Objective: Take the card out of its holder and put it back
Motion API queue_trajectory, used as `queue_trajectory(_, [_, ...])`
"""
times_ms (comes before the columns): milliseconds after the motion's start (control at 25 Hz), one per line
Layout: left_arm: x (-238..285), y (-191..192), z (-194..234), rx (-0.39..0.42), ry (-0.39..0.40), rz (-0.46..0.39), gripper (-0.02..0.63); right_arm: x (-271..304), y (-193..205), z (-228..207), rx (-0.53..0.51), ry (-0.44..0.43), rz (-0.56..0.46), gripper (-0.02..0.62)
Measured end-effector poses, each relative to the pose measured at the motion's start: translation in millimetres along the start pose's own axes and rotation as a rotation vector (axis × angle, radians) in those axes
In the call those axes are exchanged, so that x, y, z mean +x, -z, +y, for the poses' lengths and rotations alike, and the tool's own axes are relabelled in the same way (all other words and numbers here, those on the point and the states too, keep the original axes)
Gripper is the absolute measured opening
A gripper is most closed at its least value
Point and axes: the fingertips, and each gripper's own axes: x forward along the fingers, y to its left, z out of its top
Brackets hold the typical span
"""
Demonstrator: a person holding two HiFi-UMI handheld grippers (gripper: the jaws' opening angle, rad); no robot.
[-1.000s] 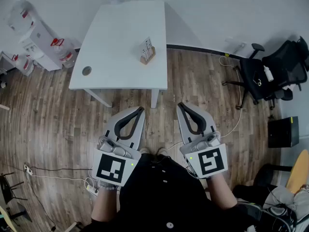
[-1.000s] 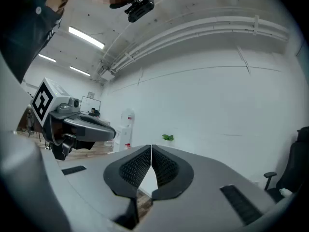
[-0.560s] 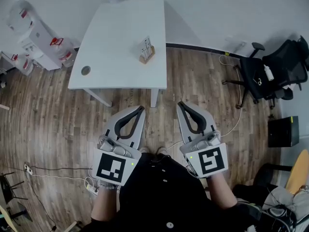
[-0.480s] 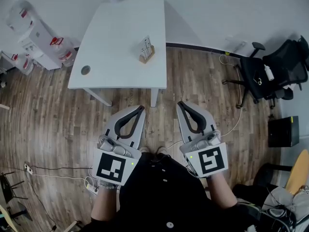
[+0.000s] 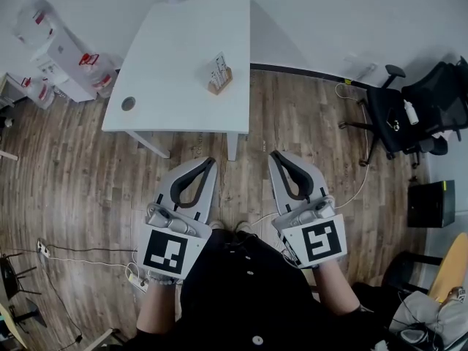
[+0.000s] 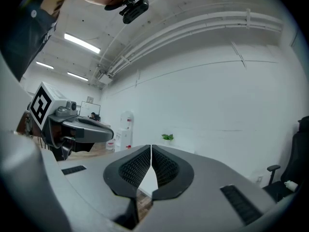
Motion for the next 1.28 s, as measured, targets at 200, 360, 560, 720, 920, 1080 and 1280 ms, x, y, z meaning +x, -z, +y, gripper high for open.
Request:
queue_trajectory(200, [2.8,0.0,-12.6,-0.003,-0.04,0.007,0.014,-13.3,8.9,-11.5,0.002,-0.019,0.01,0.043])
queue_trajectory(360, [8.0,-1.2,-25.1,0.004,-0.063,0.003,0.014,-26.9,20.5,-22.3,-0.002,-0.028,0.022,0.044])
queue_trajectory(560, [12.2,-2.5,-35.7,0.004,-0.077,-0.003,0.014,-39.4,33.8,-33.8,0.002,-0.019,0.029,0.043])
queue_trajectory(720, [20.2,-2.9,-34.0,0.01,-0.079,0.002,0.014,-37.4,34.4,-41.1,0.004,-0.008,0.021,0.043])
queue_trajectory(920, [40.7,-5.8,-26.7,0.018,-0.074,-0.013,0.014,-29.1,33.9,-54.2,0.01,0.001,0.017,0.044])
queue_trajectory(1080, [63.0,-6.2,-11.3,0.022,-0.066,-0.017,0.014,-10.8,33.5,-69.1,0.006,0.016,0.014,0.044])
queue_trajectory(1280, [95.0,-6.2,17.4,0.031,-0.065,-0.018,0.014,24.3,31.7,-89.3,-0.005,0.027,0.015,0.044])
